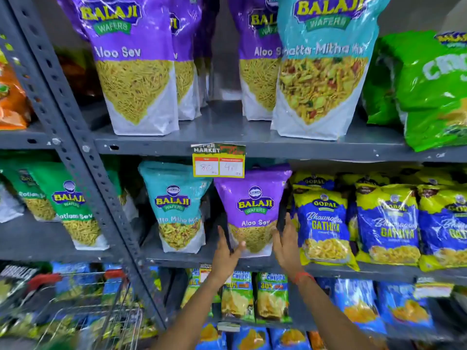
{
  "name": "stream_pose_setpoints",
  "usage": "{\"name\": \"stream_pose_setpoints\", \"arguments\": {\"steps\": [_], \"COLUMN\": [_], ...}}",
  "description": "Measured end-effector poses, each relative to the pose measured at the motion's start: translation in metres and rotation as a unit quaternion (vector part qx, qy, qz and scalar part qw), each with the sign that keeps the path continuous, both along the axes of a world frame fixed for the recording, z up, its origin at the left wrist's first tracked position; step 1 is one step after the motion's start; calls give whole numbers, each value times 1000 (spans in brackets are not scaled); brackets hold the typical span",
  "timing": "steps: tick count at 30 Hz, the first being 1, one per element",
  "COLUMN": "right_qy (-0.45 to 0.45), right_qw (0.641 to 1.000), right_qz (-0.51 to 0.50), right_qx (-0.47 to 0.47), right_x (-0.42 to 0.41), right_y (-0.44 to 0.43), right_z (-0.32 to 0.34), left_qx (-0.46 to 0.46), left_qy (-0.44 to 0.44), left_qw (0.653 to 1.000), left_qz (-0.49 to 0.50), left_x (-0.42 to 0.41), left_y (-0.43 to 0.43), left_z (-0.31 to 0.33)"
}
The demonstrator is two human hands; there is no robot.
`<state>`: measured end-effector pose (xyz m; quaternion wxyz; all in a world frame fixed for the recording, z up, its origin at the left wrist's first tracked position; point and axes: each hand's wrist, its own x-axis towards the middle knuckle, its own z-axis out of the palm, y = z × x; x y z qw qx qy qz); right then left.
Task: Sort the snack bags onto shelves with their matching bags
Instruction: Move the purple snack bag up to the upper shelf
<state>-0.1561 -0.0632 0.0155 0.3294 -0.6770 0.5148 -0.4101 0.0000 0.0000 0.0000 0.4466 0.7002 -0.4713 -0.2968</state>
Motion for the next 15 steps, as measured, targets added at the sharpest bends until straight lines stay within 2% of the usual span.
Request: {"name": "stream_pose_setpoints", "arguments": {"steps": [3,6,15], "right_qy": [-3,-18,-46], "right_qw": [990,977,962], "right_qz": [87,129,180], "right_qx": [110,166,202], "right_x": [-5,-7,-28], "right_y": [-13,-19,-8], "right_z": [-2,-4,-8], "left_qx": [37,68,30], "left_qy": [40,82,98], "left_qw": [998,993,992], "left_qz": [-36,-58,-66], "left_x": [9,20,29], "left_y": [-11,-17,-3], "left_z": [-7,-9,-15]}}
